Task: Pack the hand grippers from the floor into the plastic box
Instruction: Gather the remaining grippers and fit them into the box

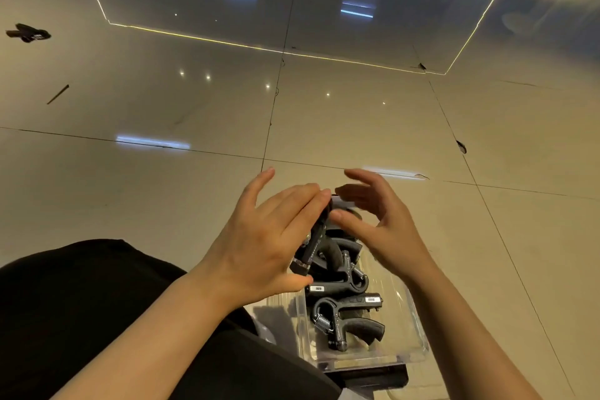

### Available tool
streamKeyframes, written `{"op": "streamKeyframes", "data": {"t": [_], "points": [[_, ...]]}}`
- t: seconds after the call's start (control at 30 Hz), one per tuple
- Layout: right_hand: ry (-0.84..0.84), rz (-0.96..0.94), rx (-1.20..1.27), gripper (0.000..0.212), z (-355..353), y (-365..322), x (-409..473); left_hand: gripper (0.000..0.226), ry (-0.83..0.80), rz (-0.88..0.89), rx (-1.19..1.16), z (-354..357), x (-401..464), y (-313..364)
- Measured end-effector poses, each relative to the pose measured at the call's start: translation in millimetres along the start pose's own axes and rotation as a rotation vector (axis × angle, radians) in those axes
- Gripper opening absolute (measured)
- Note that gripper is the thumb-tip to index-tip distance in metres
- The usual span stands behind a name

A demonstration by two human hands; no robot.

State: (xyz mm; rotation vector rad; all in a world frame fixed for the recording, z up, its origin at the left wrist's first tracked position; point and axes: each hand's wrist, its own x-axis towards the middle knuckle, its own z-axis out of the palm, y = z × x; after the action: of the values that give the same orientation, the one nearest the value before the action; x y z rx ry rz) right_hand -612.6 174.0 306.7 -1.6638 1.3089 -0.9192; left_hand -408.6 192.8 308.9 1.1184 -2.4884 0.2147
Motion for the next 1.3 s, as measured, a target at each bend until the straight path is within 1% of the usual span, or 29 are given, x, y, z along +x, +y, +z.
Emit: {"op": "streamKeyframes", "data": {"t": [0.07, 0.13, 0.27, 0.37, 0.47, 0.53, 0.6, 0.63, 0.7, 0.77, 0.83, 0.9, 1.0, 1.2, 1.3], "points": [[-0.047, -0.024, -0.141, 0.065, 7, 5, -8, 0.096, 0.071, -0.041, 0.005, -2, -2, 0], [-0.092, -0.067, -0.184, 0.066, 10, 11, -13, 0.095, 0.119, -0.048, 0.018, -3, -3, 2], [-0.182, -0.117, -0.263, 0.086, 3, 25, -16, 0.095, 0.143, -0.071, 0.025, -2, -6, 5], [-0.147, -0.161, -0.353, 0.080, 0, 30, -17, 0.102, 0.104, -0.070, 0.057, -1, -7, 7], [-0.159, -0.132, -0.340, 0.077, -5, 29, -23, 0.109, 0.067, -0.091, 0.008, -1, -6, 10], [-0.193, -0.097, -0.313, 0.076, -12, 31, -31, 0.110, 0.001, -0.103, -0.084, 1, -6, 13], [-0.238, -0.040, -0.308, 0.075, -17, 36, -38, 0.110, -0.117, -0.128, -0.182, 5, -6, 12], [-0.259, -0.010, -0.352, 0.075, -19, 44, -41, 0.108, -0.185, -0.143, -0.196, 8, -7, 11], [-0.302, 0.046, -0.585, 0.078, -21, 68, -42, 0.103, -0.267, -0.154, -0.170, 15, -8, 7], [-0.365, 0.127, -0.860, 0.082, -19, 97, -45, 0.096, -0.281, -0.202, -0.193, 17, -9, 4], [-0.457, 0.146, -0.999, 0.079, -11, 123, -48, 0.085, -0.235, -0.276, -0.251, 14, -9, 3], [-0.536, 0.129, -1.038, 0.074, 1, 145, -54, 0.076, -0.221, -0.333, -0.327, 11, -10, 2], [-0.601, 0.114, -1.092, 0.077, 14, 173, -59, 0.071, -0.291, -0.357, -0.424, 12, -13, 2], [-0.647, 0.202, -1.120, 0.085, 20, 209, -70, 0.072, -0.329, -0.345, -0.393, 14, -15, -3], [-0.666, 0.203, -1.139, 0.086, 21, 211, -68, 0.061, -0.262, -0.295, -0.364, 15, -13, -4]]}}
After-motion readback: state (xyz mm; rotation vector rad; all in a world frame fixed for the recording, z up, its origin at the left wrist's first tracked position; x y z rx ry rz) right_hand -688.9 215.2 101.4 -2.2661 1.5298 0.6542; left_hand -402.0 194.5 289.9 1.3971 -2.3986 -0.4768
